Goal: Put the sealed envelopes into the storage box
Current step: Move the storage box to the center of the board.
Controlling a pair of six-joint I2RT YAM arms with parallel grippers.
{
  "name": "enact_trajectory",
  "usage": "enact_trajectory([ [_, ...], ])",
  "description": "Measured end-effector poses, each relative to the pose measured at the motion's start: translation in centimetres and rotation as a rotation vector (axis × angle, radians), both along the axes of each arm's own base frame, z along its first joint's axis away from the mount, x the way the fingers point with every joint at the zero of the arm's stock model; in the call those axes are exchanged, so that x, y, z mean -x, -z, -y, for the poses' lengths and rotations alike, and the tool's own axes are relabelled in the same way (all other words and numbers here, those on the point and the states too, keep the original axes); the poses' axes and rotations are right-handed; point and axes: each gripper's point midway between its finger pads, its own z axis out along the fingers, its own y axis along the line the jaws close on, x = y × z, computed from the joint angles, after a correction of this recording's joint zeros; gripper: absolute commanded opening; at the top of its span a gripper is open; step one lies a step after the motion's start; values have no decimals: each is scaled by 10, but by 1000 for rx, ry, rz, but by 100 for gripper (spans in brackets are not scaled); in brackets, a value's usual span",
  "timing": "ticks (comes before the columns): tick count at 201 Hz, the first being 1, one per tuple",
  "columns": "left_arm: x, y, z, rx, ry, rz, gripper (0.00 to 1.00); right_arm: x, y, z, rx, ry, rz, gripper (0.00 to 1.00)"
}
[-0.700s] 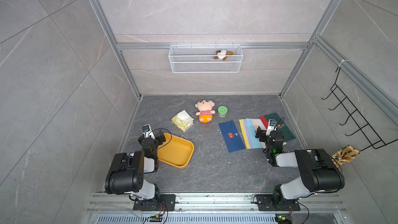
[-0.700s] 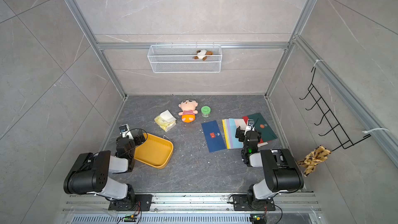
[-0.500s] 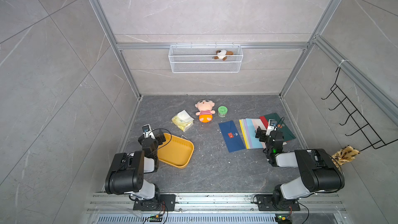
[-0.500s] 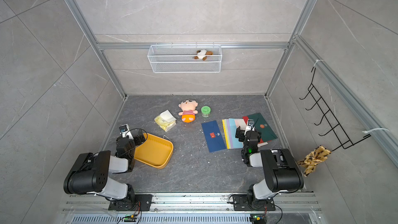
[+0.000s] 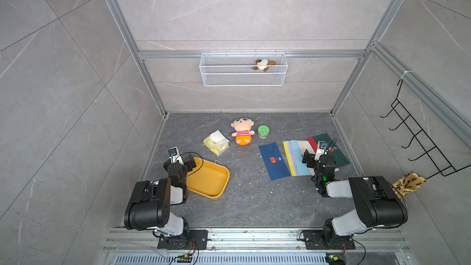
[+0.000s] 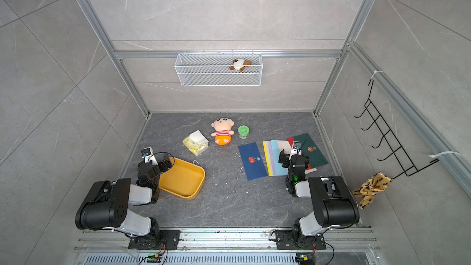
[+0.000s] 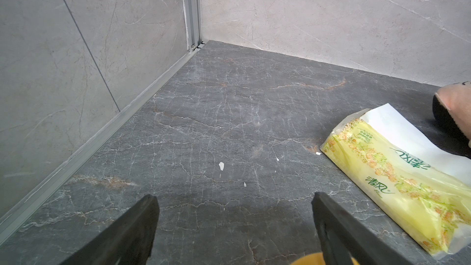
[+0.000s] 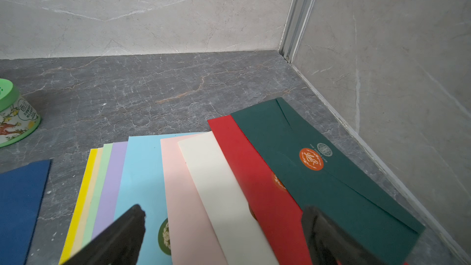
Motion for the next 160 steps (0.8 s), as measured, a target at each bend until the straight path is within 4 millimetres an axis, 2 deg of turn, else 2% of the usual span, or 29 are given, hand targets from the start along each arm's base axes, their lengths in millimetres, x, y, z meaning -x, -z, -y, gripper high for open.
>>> enact_trajectory([
  [88,0,0,-1,-1,-3,0,98,0,0,0,0,0,0,100],
  [119,4,-2,-10,-8,-72,-11,98,0,0,0,0,0,-2,99],
  [128,4,-7,-11,-14,-91,-13,98,0,1,0,1,-1,-12,99],
  [141,2,-27,-12,-23,-118,14,98,0,-1,-3,9,-5,-37,99],
  [160,3,-68,-8,24,-141,110,98,-6,-31,-15,23,-24,-22,99],
])
